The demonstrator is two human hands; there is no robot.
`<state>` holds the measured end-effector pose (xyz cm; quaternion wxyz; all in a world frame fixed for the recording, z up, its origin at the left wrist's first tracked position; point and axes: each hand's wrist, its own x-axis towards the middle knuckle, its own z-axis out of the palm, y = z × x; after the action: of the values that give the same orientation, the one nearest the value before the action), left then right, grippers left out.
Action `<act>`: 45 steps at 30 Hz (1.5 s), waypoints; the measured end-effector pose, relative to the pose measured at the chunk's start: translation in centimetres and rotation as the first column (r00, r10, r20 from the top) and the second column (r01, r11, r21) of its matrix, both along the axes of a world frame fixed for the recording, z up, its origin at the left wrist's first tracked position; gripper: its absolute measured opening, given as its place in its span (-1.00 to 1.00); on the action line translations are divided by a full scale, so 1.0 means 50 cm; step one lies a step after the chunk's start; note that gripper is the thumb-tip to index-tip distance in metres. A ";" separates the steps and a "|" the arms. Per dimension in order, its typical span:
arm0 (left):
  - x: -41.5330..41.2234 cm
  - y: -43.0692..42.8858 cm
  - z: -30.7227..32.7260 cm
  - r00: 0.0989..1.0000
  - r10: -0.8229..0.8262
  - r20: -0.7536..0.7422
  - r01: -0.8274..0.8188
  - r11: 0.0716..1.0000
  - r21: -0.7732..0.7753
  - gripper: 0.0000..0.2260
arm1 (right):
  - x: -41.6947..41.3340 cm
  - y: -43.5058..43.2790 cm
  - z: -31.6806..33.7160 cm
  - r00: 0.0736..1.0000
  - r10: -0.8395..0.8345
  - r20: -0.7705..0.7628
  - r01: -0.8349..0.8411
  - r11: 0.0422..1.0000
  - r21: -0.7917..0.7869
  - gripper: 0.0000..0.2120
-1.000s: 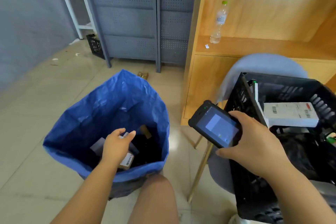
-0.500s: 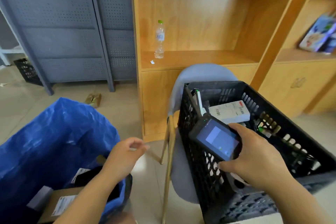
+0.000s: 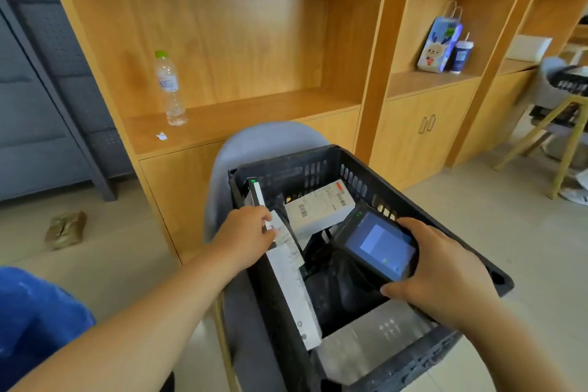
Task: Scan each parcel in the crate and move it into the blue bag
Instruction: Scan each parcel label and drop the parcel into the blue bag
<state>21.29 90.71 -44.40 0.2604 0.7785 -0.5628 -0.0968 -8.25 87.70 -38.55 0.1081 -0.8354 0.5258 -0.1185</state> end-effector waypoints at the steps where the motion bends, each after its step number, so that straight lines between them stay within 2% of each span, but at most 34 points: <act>1: 0.002 -0.029 -0.008 0.999 -0.008 0.051 0.006 1.000 0.029 -0.74 | -0.003 -0.013 -0.002 1.000 -0.005 -0.005 0.005 1.000 0.005 -0.06; 4: 0.008 -0.100 -0.027 0.955 -0.038 0.295 -0.026 0.978 0.209 -0.67 | -0.010 -0.047 -0.012 1.000 -0.014 -0.014 0.014 1.000 0.018 -0.08; 7: 0.014 -0.155 -0.033 0.827 -0.097 0.553 -0.178 0.889 0.423 -0.61 | -0.011 -0.076 -0.020 1.000 -0.013 -0.008 0.013 0.999 0.043 -0.08; 11: 0.008 -0.208 -0.042 0.714 -0.193 0.673 -0.309 0.776 0.550 -0.66 | -0.002 -0.103 -0.031 1.000 0.002 -0.012 -0.001 0.995 0.096 -0.09; 15: 0.000 -0.238 -0.055 0.709 -0.176 0.683 -0.311 0.792 0.526 -0.76 | 0.005 -0.122 -0.043 1.000 0.013 -0.015 -0.011 0.992 0.125 -0.07; 19: -0.004 -0.240 -0.055 0.859 -0.008 0.511 -0.229 0.889 0.398 -0.67 | 0.004 -0.132 -0.047 1.000 0.000 -0.011 0.001 0.992 0.125 -0.05; 22: 0.001 -0.229 -0.038 0.962 0.068 0.266 -0.113 0.982 0.155 -0.62 | -0.002 -0.132 -0.045 1.000 -0.012 0.005 0.012 0.993 0.115 -0.07; 24: 0.005 -0.214 -0.026 0.996 0.053 0.066 -0.051 0.998 -0.034 -0.58 | -0.007 -0.124 -0.042 0.999 -0.022 0.031 0.019 0.994 0.112 -0.08; 26: 0.002 -0.190 -0.013 0.984 0.019 -0.176 -0.053 0.980 -0.190 -0.48 | -0.011 -0.113 -0.039 0.998 -0.039 0.051 0.033 0.994 0.099 -0.08; 28: -0.010 -0.160 0.001 0.895 0.014 -0.447 -0.143 0.956 -0.255 -0.34 | -0.014 -0.099 -0.034 0.997 -0.060 0.048 0.056 0.995 0.079 -0.08; 30: -0.020 -0.128 0.007 0.804 0.015 -0.594 -0.214 0.940 -0.266 -0.29 | -0.017 -0.082 -0.030 0.996 -0.079 0.045 0.076 0.995 0.064 -0.08; 36: -0.045 -0.026 -0.001 0.765 -0.031 -0.644 -0.220 0.926 -0.307 -0.57 | -0.022 -0.023 -0.014 0.993 -0.102 0.063 0.099 0.994 0.046 -0.06; 45: -0.076 0.054 0.017 0.760 -0.076 -0.645 -0.240 0.890 -0.388 -0.53 | -0.013 0.044 0.020 0.994 -0.062 0.093 0.062 0.998 0.005 -0.09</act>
<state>17.48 93.39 -43.57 0.6138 0.6400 -0.4097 -0.2140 -8.91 89.91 -37.53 0.1295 -0.8122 0.5459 -0.1598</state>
